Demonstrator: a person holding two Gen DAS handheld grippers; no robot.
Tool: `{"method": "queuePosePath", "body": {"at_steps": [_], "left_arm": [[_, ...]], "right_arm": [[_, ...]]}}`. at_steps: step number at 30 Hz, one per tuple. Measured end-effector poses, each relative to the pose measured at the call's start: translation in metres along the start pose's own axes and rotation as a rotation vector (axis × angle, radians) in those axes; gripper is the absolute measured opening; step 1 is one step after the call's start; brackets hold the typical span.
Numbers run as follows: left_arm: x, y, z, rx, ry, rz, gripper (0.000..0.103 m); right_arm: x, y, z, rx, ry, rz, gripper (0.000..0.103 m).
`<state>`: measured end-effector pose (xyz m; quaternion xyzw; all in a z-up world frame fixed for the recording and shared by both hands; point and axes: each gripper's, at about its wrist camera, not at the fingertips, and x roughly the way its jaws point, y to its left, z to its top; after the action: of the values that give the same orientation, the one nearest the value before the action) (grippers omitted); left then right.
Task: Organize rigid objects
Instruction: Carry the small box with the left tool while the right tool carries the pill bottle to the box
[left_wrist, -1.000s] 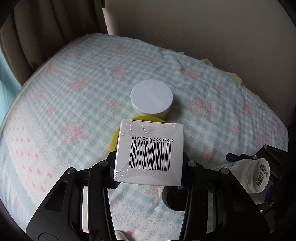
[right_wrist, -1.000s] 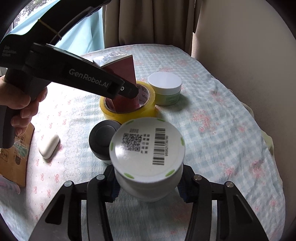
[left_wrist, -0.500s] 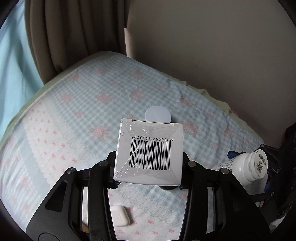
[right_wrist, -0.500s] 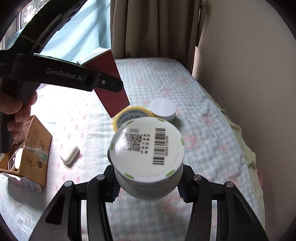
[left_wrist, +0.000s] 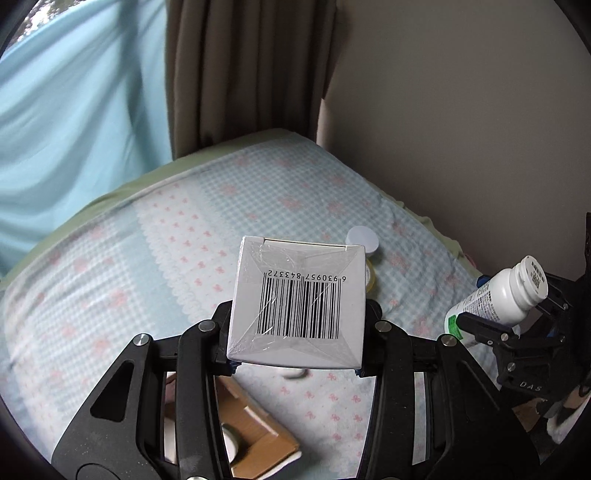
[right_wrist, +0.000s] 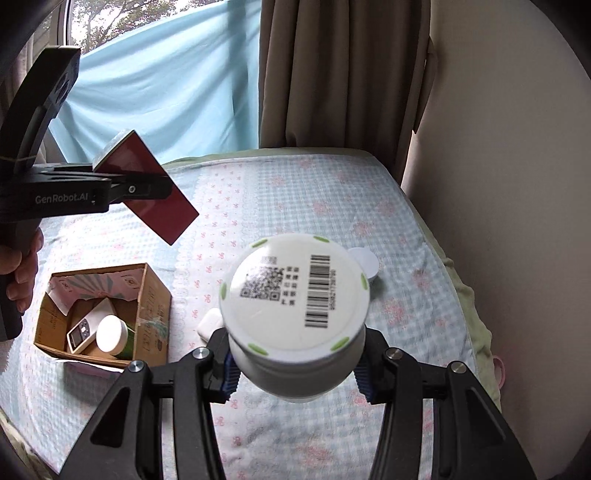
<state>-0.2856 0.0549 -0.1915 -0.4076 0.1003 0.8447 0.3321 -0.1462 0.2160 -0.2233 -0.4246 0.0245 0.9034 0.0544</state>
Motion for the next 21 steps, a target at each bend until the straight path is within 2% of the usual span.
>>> {"method": "queuePosePath", "body": {"at_steps": [5,10,17,21], "left_arm": [[-0.056,0.044,-0.031,-0.058,-0.007,0.06,0.039],[-0.104,0.094,-0.076,-0.136,0.012,0.113,0.039],[-0.144,0.163,-0.144,-0.279,0.053,0.167,0.039],[-0.152,0.194,-0.174,-0.332,0.071,0.183,0.039]], "right_arm": [[-0.024,0.046,0.016,-0.024,-0.018,0.043,0.046],[-0.033,0.097,0.03,-0.06,-0.021,0.095,0.046],[-0.029,0.165,0.034,-0.076,0.017,0.142,0.046],[-0.022,0.199,0.031,-0.069,0.053,0.145,0.046]]}}
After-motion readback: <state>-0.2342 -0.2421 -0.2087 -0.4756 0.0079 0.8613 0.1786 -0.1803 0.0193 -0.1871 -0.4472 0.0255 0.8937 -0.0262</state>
